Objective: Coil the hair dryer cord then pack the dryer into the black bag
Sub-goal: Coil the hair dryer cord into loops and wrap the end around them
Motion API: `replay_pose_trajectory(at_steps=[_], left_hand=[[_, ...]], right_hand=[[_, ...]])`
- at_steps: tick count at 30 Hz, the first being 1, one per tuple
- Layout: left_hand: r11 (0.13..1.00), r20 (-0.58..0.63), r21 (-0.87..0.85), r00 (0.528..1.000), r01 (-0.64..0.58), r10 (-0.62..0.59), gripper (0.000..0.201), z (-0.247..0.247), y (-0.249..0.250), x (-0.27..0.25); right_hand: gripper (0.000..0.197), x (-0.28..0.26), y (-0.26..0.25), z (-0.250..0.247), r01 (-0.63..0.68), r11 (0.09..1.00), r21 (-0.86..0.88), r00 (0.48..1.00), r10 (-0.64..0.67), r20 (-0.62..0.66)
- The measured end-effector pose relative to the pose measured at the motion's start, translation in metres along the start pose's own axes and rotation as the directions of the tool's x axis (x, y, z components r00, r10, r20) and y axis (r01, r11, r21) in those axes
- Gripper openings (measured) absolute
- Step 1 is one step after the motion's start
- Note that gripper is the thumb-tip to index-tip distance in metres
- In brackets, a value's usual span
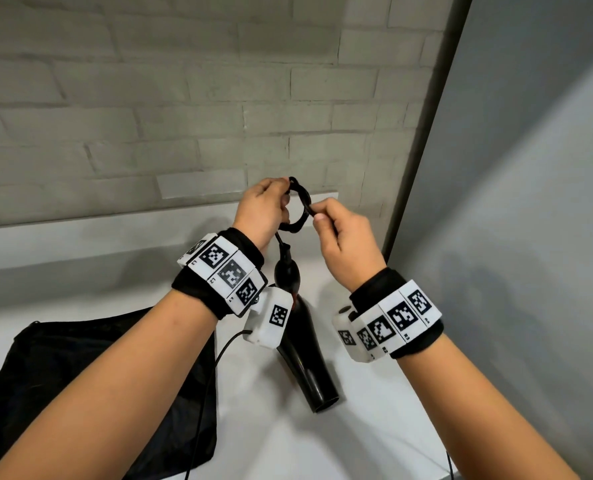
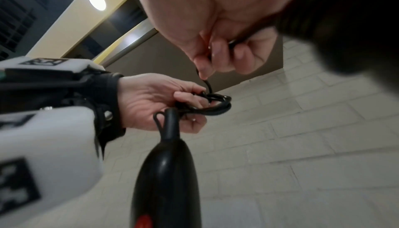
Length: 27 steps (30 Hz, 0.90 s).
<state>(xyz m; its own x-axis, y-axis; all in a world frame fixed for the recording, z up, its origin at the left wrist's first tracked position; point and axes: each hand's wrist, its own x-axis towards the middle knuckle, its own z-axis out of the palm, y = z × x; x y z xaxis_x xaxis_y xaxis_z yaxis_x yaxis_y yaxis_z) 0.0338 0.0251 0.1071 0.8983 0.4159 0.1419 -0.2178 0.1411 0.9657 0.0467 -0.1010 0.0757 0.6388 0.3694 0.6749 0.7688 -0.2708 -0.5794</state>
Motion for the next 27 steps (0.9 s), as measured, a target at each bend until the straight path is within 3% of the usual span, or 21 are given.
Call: replay_pose_trajectory(at_steps=[5, 9, 13, 18, 22, 24, 27], left_hand=[[0.988, -0.059, -0.153, 0.998, 0.029, -0.038, 0.022, -0.008, 0.001, 0.001], [0.985, -0.025, -0.171, 0.999, 0.031, -0.036, 0.024, -0.015, 0.001, -0.002], [0.987, 0.013, -0.161, 1.000, 0.021, -0.019, 0.027, -0.017, 0.000, -0.005], [0.979, 0.027, -0.174, 0.994, 0.104, -0.101, 0.020, -0.019, 0.000, -0.004], [0.980, 0.014, -0.165, 0.994, 0.114, -0.113, 0.014, -0.023, 0.001, -0.003], [0.985, -0.007, -0.144, 0.995, 0.099, -0.101, 0.015, -0.025, 0.001, -0.003], [0.994, -0.026, -0.088, 0.997, 0.071, -0.074, 0.021, -0.023, 0.001, -0.003]], right_hand=[[0.022, -0.010, 0.026, 0.006, -0.048, 0.999, -0.026, 0.993, 0.050, 0.104], [0.016, -0.018, 0.058, 0.009, -0.260, 0.963, -0.068, 0.939, 0.269, 0.215], [0.014, -0.027, 0.075, 0.014, -0.275, 0.956, -0.099, 0.930, 0.291, 0.224], [0.016, -0.030, 0.083, 0.017, -0.363, 0.925, -0.112, 0.887, 0.380, 0.262], [0.020, -0.028, 0.077, 0.011, -0.338, 0.934, -0.116, 0.921, 0.353, 0.161], [0.020, -0.022, 0.063, 0.004, -0.326, 0.945, -0.011, 0.943, 0.326, 0.063], [0.019, -0.007, 0.032, -0.008, -0.202, 0.963, 0.180, 0.975, 0.215, -0.056]])
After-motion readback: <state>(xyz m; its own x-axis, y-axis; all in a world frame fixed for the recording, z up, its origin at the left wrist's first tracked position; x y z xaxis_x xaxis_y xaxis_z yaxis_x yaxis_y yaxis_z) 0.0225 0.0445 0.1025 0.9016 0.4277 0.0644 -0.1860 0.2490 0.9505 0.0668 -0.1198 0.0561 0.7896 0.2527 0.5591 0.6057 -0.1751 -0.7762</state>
